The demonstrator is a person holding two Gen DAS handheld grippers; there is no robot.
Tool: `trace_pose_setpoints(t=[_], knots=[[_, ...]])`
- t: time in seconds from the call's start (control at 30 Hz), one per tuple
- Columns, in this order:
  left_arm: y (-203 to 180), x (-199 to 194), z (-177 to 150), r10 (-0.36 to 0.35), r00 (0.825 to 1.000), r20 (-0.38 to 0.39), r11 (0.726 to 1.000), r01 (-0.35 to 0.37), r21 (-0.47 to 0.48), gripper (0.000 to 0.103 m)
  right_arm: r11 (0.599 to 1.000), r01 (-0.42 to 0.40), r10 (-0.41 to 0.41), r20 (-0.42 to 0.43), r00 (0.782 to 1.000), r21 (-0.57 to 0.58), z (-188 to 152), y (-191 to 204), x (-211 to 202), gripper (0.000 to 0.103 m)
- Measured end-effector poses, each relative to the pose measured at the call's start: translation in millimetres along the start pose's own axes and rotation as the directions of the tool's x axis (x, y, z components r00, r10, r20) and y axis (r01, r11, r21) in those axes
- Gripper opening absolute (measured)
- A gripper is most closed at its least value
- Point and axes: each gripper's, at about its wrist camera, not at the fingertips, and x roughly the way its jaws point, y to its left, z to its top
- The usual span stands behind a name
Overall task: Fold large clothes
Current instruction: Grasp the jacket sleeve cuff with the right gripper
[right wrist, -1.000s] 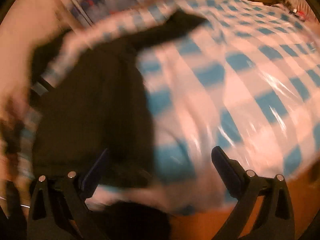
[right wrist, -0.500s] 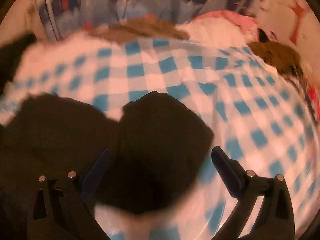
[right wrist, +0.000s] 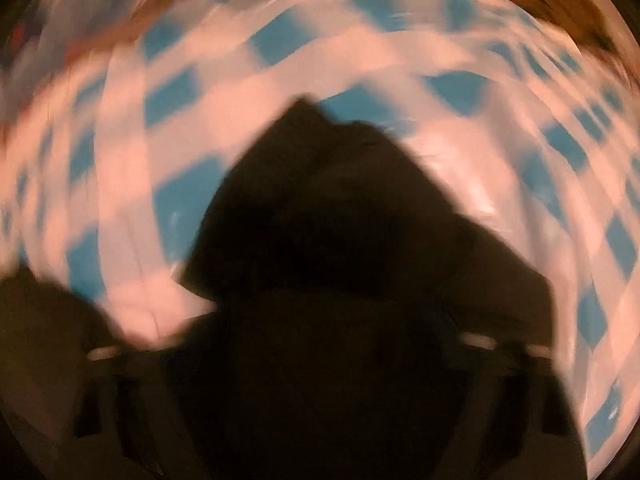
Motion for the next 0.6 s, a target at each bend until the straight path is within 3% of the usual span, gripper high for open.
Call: trace_pose_setpoints(t=[0.03,0.07,0.17,0.2,0.27,0.3,0.33,0.37,0.43,0.5,0.53,0.57,0.6], knots=[[-0.7,1.1,-0.5,0.005,1.0,-0.004,1.0,-0.005,0.004,0.095,0.99,-0.1,0.098,0.026,0.995,0.094,2.9,-23.4,-12.2,0.024],[-1.0,1.5,-0.8,0.01,1.0,-0.005,1.0,-0.01,0.007,0.095,0.974,-0.17,0.164,0.055,0.985,0.149,4.2,-40.8,-23.0,0.02],[-2.7,2.0,-1.6,0.018,1.0,-0.005,1.0,-0.018,0.013,0.095,0.911,-0.341,0.297,0.207,0.932,0.23,1.2,-102.0,-75.2,0.018],[-3.3,1.0,-1.4,0.018,1.0,-0.001,1.0,-0.018,0.014,0.095,0.87,-0.433,0.362,0.289,0.886,0.237,-6.4,-130.3,-99.9,0.018],[-3.7,-1.0,-0.6,0.012,1.0,0.005,1.0,-0.012,0.011,0.095,0.823,-0.513,0.398,0.397,0.827,0.244,-17.3,-173.2,-132.7,0.018],[-4.1,-2.1,-0.3,0.007,1.0,0.01,1.0,-0.008,0.006,0.095,0.78,-0.569,0.414,0.466,0.782,0.261,-31.5,-210.5,-149.0,0.018],[-4.2,-3.0,-0.2,0.006,1.0,0.014,1.0,-0.006,0.002,0.095,0.75,-0.598,0.412,0.508,0.757,0.282,-40.1,-236.7,-157.1,0.018],[-4.1,-3.5,-0.3,0.005,1.0,0.016,1.0,-0.005,0.0,0.095,0.723,-0.61,0.387,0.542,0.746,0.324,-50.5,-269.0,-161.9,0.02],[-4.1,-2.9,-0.2,0.003,1.0,0.015,1.0,-0.003,-0.003,0.095,0.659,-0.624,0.365,0.547,0.754,0.42,-75.0,-331.7,-150.1,0.04],[-4.0,-1.6,-0.6,0.003,1.0,0.01,1.0,-0.002,-0.004,0.095,0.556,-0.629,0.381,0.506,0.774,0.544,-101.3,-379.7,-126.0,0.076],[-3.7,-0.6,-0.9,0.004,1.0,0.007,1.0,-0.004,-0.004,0.095,0.506,-0.666,0.411,0.526,0.744,0.547,-109.4,-389.4,-118.7,0.076],[-3.7,0.4,-1.1,0.006,1.0,0.004,1.0,-0.006,-0.003,0.095,0.469,-0.721,0.462,0.554,0.693,0.51,-115.9,-399.0,-116.5,0.076],[-3.9,1.8,-1.5,0.01,1.0,0.001,1.0,-0.01,-0.003,0.095,0.469,-0.742,0.491,0.557,0.67,0.478,-118.1,-403.8,-118.9,0.077]])
